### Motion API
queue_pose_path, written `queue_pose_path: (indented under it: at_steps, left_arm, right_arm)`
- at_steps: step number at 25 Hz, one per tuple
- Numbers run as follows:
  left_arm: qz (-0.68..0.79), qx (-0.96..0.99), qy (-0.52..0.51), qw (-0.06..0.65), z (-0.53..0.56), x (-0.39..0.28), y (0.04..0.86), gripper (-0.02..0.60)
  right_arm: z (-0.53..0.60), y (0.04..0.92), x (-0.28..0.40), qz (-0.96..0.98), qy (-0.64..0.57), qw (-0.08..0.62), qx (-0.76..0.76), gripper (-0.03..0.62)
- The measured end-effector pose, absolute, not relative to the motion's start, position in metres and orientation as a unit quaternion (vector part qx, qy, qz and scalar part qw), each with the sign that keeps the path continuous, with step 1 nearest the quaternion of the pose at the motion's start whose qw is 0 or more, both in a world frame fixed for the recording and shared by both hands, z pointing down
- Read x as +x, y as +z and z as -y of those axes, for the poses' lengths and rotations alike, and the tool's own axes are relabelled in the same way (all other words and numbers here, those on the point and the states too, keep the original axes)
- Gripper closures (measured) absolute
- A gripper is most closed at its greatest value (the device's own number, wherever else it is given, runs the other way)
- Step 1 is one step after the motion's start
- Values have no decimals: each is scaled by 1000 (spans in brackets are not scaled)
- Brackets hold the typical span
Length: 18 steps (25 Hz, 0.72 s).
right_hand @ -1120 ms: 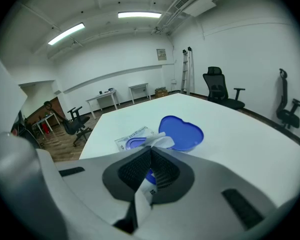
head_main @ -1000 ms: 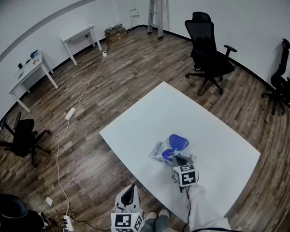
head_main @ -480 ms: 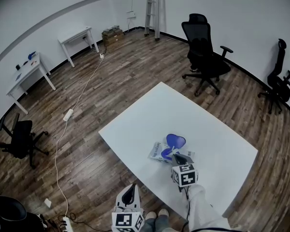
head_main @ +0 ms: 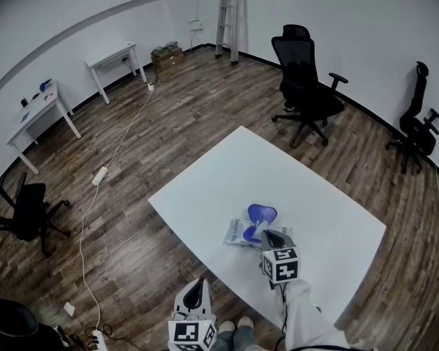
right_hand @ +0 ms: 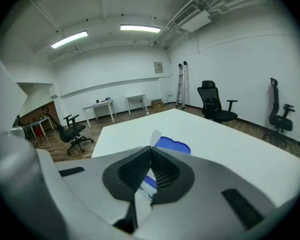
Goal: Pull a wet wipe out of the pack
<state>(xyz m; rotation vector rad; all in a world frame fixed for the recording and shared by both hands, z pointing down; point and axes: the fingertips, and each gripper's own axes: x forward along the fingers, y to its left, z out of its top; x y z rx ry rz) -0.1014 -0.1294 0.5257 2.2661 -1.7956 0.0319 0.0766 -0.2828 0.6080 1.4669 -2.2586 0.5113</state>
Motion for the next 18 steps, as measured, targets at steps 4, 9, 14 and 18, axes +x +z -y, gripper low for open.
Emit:
queue_pose_path:
  at_steps: [4,9,14,18]
  left_arm:
    - [615,778,7,125,128,-100,525,584]
    - [608,785,1,117,124,-97,522,584]
    - [605,788,-2,115,118,-93,520,584]
    - [601,791,-7,112,113,-91,517,584]
  right_arm:
    - [281,594,81,808,174,189,530,585]
    - [273,578,85,809,164,180,534,585]
    - [264,563,89,812,155,167,537,585]
    - [255,551,88,815,148,160,537,585]
